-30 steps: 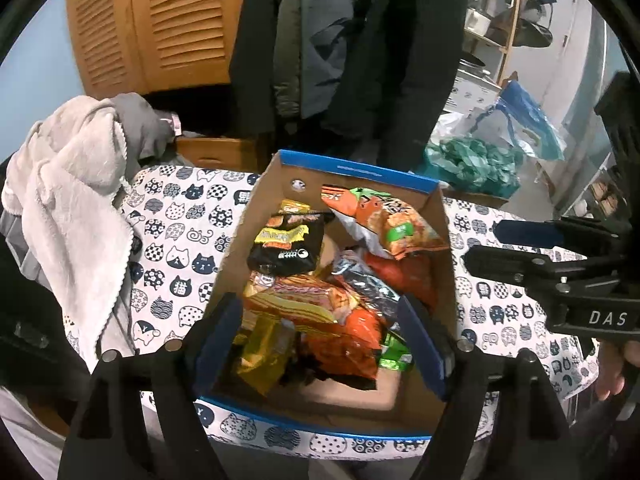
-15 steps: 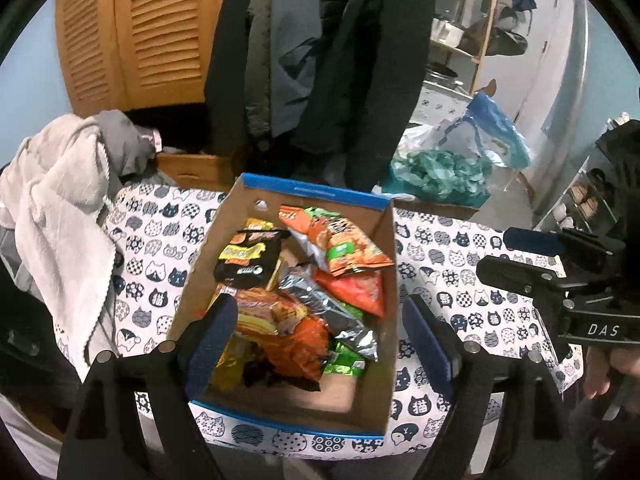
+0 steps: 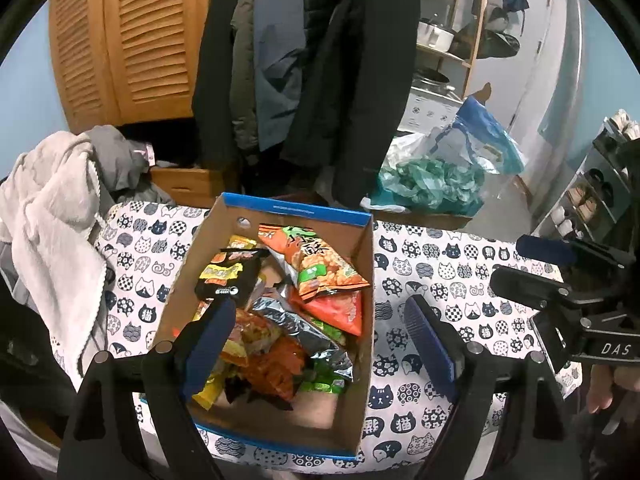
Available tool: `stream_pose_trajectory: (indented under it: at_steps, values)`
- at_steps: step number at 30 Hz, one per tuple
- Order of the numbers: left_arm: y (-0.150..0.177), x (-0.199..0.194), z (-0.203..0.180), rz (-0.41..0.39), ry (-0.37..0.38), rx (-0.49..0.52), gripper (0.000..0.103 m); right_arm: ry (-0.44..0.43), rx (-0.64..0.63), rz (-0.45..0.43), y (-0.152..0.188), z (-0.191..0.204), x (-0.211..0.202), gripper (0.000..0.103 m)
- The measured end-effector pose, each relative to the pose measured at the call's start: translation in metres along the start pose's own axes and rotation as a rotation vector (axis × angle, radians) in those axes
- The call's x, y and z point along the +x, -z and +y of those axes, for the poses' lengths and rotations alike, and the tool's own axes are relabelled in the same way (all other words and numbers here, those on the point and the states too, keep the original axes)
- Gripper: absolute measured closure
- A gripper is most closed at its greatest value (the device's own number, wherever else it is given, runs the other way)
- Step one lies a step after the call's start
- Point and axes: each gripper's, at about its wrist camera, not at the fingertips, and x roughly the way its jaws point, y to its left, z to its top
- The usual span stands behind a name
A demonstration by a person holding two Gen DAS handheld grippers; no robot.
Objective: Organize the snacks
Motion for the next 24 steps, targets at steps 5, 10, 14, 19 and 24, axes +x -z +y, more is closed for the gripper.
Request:
stream_pose_trajectory:
  at_steps: [5, 10, 14, 19, 24]
  values:
    - [-0.001, -0.001, -0.010, -0.005, -0.006, 0.026, 0.014, 0.008, 0.016, -0.005, 0.002, -0.007, -0.003, 0.030]
    - [-0.002, -0.004, -0.012, -0.021, -0.016, 0.026, 0.011, 0.014, 0.027, -0.007, 0.003, -0.012, -0.005, 0.030]
    - [-0.003, -0.005, -0.014, -0.033, -0.037, 0.032, 0.011, 0.017, 0.029, -0.007, 0.004, -0.012, -0.005, 0.030]
    - [-0.003, -0.004, -0.017, -0.038, -0.067, 0.059, 0.010, 0.018, 0.030, -0.009, 0.004, -0.013, -0.005, 0.030]
    - [-0.003, -0.004, -0.018, -0.032, -0.058, 0.058, 0.010, 0.016, 0.043, -0.008, 0.004, -0.017, -0.006, 0.029]
